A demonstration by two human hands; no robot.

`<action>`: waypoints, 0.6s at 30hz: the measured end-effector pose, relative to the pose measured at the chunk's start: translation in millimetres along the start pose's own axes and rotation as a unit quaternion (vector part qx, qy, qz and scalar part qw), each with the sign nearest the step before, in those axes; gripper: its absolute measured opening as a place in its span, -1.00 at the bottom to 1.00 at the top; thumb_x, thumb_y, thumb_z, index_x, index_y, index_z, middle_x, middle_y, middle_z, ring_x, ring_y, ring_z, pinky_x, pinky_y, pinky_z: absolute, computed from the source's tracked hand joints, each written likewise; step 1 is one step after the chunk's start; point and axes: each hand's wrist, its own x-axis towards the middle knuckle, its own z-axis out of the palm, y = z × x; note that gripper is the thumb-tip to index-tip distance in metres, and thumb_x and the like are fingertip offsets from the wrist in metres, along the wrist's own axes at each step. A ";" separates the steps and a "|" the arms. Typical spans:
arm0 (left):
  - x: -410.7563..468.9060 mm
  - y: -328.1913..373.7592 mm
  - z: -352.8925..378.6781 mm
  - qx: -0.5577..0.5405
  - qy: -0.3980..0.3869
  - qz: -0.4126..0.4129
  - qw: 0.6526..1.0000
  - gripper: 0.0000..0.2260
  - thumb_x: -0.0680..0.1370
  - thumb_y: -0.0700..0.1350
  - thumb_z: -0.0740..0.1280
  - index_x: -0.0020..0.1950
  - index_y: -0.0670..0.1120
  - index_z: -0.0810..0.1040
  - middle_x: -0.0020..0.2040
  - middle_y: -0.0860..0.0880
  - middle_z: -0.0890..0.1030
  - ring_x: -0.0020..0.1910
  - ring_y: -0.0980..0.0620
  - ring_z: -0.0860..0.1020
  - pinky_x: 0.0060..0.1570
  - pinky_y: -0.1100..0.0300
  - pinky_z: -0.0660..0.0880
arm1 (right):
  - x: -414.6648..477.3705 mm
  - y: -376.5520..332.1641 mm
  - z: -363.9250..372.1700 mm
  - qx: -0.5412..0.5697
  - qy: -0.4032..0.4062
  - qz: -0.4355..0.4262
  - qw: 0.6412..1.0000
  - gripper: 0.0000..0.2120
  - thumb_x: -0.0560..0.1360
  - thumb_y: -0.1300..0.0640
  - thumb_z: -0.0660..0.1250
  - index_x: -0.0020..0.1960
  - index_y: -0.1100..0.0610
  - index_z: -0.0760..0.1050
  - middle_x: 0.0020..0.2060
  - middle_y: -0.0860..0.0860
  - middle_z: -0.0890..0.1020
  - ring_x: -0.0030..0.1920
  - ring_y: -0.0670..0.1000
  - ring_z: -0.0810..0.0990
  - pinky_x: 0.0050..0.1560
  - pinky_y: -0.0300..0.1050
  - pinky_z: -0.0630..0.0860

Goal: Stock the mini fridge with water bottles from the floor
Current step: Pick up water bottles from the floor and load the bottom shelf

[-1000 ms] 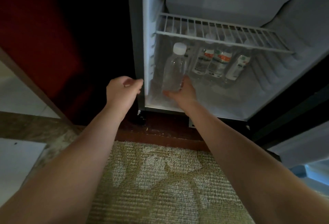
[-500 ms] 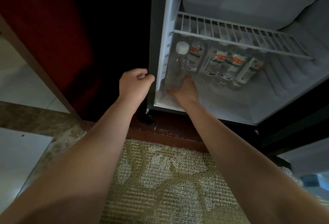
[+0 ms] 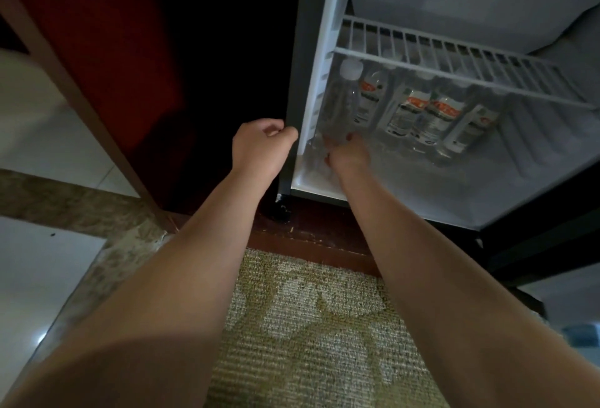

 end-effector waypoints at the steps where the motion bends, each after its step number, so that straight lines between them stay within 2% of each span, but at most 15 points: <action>1: -0.3 0.2 -0.1 0.001 -0.002 -0.001 1.000 -0.93 0.50 -0.15 0.33 -0.08 0.01 0.59 -0.18 0.02 0.51 -0.14 0.05 0.49 -0.06 0.18 0.44 | 2.8 0.2 -0.7 -0.009 -0.001 -0.001 1.000 -0.46 0.48 -0.02 0.38 0.36 0.17 0.35 0.09 0.12 0.56 0.08 0.18 0.62 0.11 0.11 0.57; 3: 0.7 -0.5 -0.1 -0.003 -0.006 -0.002 1.000 -0.92 0.49 -0.15 0.34 -0.06 0.00 0.58 -0.19 0.02 0.51 -0.16 0.05 0.47 -0.06 0.15 0.46 | 3.0 0.9 -1.4 -0.021 0.000 -0.005 1.000 -0.45 0.47 -0.02 0.39 0.37 0.18 0.35 0.16 0.15 0.56 0.10 0.18 0.61 0.13 0.10 0.57; 4: 1.7 -1.5 0.1 -0.001 -0.007 0.001 1.000 -0.88 0.48 -0.14 0.34 -0.01 0.01 0.57 -0.18 -0.02 0.49 -0.17 0.02 0.45 -0.08 0.14 0.44 | 1.5 1.2 -1.9 -0.029 -0.003 -0.007 1.000 -0.43 0.47 -0.01 0.40 0.39 0.18 0.34 0.19 0.14 0.54 0.10 0.18 0.61 0.13 0.09 0.56; 6: 1.2 -0.7 -0.4 0.011 -0.008 0.009 1.000 -0.89 0.46 -0.14 0.33 -0.03 0.01 0.50 -0.17 -0.12 0.45 -0.19 -0.04 0.43 -0.14 0.14 0.39 | -2.7 1.5 -4.2 -0.067 -0.017 -0.017 0.997 -0.37 0.46 -0.03 0.40 0.42 0.18 0.28 0.22 0.11 0.54 0.09 0.16 0.63 0.13 0.09 0.56; 7: 0.5 -0.1 -0.3 0.018 -0.009 0.007 1.000 -0.87 0.47 -0.13 0.33 0.00 -0.01 0.53 -0.12 -0.17 0.51 -0.15 -0.09 0.49 -0.12 0.12 0.42 | -3.7 2.4 -5.5 -0.086 -0.022 -0.023 0.996 -0.34 0.44 -0.05 0.41 0.43 0.17 0.27 0.22 0.10 0.54 0.08 0.16 0.63 0.12 0.09 0.56; 9: -0.6 0.5 0.0 0.047 -0.010 -0.003 0.999 -0.69 0.49 -0.10 0.32 0.21 -0.16 0.55 0.12 -0.18 0.59 0.07 -0.12 0.57 -0.01 0.11 0.47 | -7.8 4.7 -8.7 -0.084 -0.024 -0.022 0.996 -0.32 0.43 -0.04 0.43 0.43 0.17 0.26 0.21 0.10 0.52 0.08 0.17 0.62 0.11 0.11 0.57; 11: -1.4 0.5 0.8 0.110 -0.031 -0.004 0.993 -0.56 0.51 -0.06 0.31 0.37 -0.16 0.43 0.18 -0.10 0.54 0.11 -0.02 0.52 -0.03 0.20 0.39 | -13.0 8.7 -12.2 -0.073 -0.021 -0.023 0.997 -0.42 0.42 0.01 0.41 0.35 0.16 0.32 0.17 0.13 0.54 0.07 0.19 0.62 0.10 0.13 0.57; 13: -3.5 1.9 0.9 0.189 -0.079 -0.025 0.979 -0.49 0.53 -0.03 0.29 0.44 -0.14 0.31 0.24 -0.07 0.47 0.08 0.03 0.44 -0.04 0.19 0.33 | -17.7 12.0 -18.2 -0.091 -0.037 -0.034 0.995 -0.68 0.42 0.04 0.37 0.11 0.14 0.43 0.02 0.16 0.62 -0.02 0.18 0.65 0.05 0.10 0.59; 14: -4.6 3.5 0.2 0.224 -0.102 -0.041 0.968 -0.53 0.53 -0.01 0.29 0.40 -0.15 0.35 0.21 -0.08 0.46 0.05 0.02 0.43 -0.07 0.17 0.33 | -23.0 11.5 -22.9 -0.107 -0.056 -0.037 0.992 -0.80 0.45 0.06 0.35 0.00 0.15 0.45 -0.08 0.15 0.65 -0.12 0.15 0.66 -0.04 0.04 0.61; 16: -7.2 6.6 -2.3 0.274 -0.133 -0.065 0.950 -0.67 0.53 0.02 0.29 0.20 -0.15 0.47 0.10 -0.11 0.47 -0.02 -0.02 0.47 -0.13 0.13 0.40 | -35.1 9.0 -33.7 -0.123 -0.101 -0.036 0.987 -0.89 0.50 0.10 0.32 -0.08 0.15 0.49 -0.20 0.10 0.63 -0.29 0.05 0.62 -0.26 -0.11 0.54; 18: -12.2 11.3 -4.8 0.299 -0.162 -0.085 0.937 -0.61 0.52 0.04 0.30 0.25 -0.16 0.45 0.12 -0.08 0.51 0.01 -0.03 0.52 -0.03 0.09 0.49 | -48.7 5.7 -46.2 -0.138 -0.142 -0.034 0.980 -0.89 0.53 0.09 0.31 -0.03 0.14 0.48 -0.22 0.06 0.61 -0.33 -0.01 0.58 -0.30 -0.17 0.48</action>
